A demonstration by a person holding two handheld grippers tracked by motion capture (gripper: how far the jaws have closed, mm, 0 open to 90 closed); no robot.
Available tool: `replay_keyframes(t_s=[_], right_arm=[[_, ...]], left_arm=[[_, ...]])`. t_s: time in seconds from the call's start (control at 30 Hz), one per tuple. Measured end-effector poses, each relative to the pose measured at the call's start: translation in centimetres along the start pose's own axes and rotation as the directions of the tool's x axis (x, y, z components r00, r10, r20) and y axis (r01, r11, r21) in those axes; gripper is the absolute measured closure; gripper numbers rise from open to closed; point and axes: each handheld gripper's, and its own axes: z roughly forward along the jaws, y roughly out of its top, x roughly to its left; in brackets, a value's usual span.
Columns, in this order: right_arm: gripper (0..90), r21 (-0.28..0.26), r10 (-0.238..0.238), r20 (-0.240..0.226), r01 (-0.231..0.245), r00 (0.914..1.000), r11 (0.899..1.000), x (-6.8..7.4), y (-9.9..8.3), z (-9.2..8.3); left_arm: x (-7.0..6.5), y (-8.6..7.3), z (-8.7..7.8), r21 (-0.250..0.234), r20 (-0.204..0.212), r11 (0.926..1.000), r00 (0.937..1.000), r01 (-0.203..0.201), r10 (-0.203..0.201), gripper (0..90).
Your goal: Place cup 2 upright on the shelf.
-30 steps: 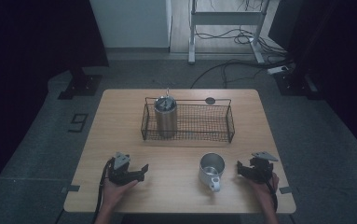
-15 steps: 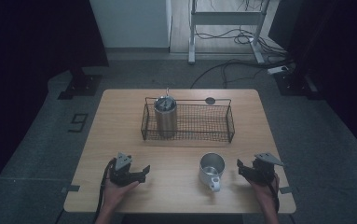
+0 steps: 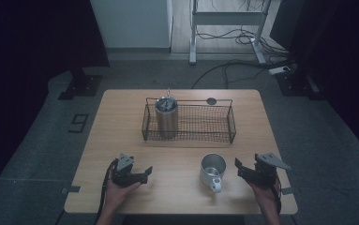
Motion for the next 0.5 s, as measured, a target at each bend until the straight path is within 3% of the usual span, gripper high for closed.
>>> replay_keyframes(t_s=[0.27,0.5], right_arm=[[16.2,-0.045,-0.005,-0.079,0.001,0.9969,0.999,2.0,1.1,-1.5],[15.4,-0.047,-0.027,-0.118,0.021,0.9927,0.999,3.5,1.3,-1.8]], left_arm=[[-0.1,0.0,0.1,0.006,-0.001,1.0000,1.0000,-0.005,0.005,9.4],[-0.1,-0.1,0.3,0.015,-0.003,0.9999,1.0000,-0.005,0.005,9.5]])
